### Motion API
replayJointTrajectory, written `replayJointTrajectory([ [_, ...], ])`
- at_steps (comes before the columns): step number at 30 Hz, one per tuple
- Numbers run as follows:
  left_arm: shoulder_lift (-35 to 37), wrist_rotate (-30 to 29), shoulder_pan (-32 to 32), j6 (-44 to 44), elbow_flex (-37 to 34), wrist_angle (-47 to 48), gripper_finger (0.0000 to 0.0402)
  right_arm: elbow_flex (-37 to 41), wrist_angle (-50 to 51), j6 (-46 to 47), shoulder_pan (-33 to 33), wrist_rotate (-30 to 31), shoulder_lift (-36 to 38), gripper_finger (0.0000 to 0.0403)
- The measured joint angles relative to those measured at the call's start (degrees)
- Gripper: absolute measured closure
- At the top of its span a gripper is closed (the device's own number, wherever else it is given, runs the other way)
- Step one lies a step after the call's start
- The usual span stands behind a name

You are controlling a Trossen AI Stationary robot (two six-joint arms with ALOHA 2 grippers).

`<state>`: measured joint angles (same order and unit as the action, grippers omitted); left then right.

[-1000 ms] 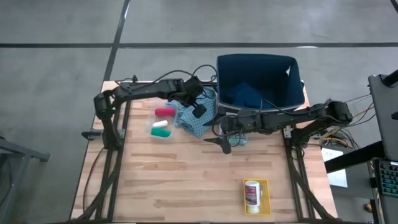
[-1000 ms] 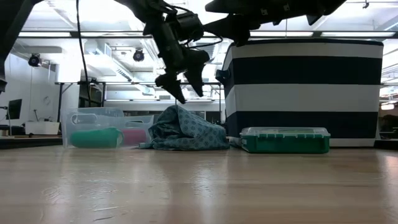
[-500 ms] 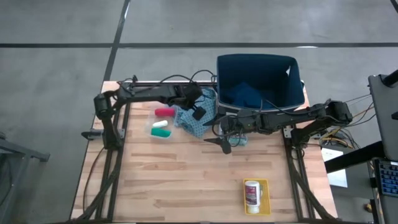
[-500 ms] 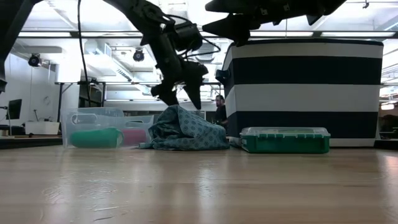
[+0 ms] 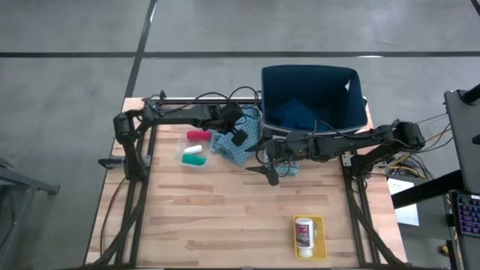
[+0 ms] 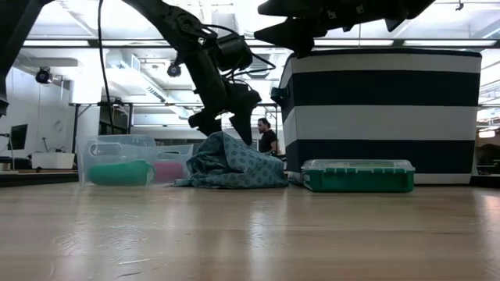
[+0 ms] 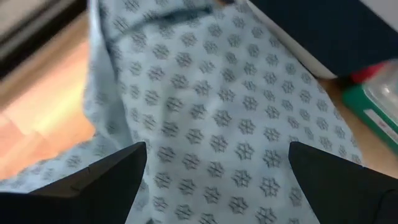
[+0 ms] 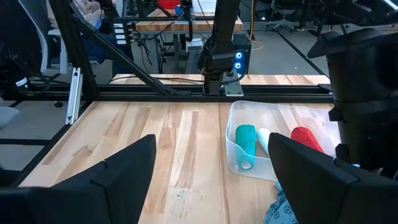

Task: Pick & place medical supplies in basket/bin
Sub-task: Put the light blue patient gown into the blue bin

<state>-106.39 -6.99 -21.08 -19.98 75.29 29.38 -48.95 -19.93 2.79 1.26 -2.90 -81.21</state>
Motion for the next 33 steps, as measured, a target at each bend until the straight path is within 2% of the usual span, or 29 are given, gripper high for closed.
replayJointTrajectory([
  [3,0.00,2.45,0.27,0.02,-0.05,0.11,0.0002,0.00,-0.02,-0.20,0.00,0.00,0.00,0.0101],
  [7,0.00,2.96,1.28,0.01,-1.16,-1.52,0.0002,0.00,-0.02,0.01,0.00,0.00,0.00,0.0097],
  [19,0.04,2.66,2.51,-3.07,-8.36,-9.01,0.0002,0.00,-0.02,-0.03,0.00,0.00,0.00,0.0085],
  [27,0.24,2.70,2.88,-4.30,-12.94,-14.77,0.0002,0.00,-0.01,-0.04,-0.01,0.00,0.00,0.0093],
  [33,0.33,2.02,3.51,-5.09,-14.39,-15.43,0.0002,0.00,-0.02,0.00,-0.02,0.00,0.00,0.0100],
])
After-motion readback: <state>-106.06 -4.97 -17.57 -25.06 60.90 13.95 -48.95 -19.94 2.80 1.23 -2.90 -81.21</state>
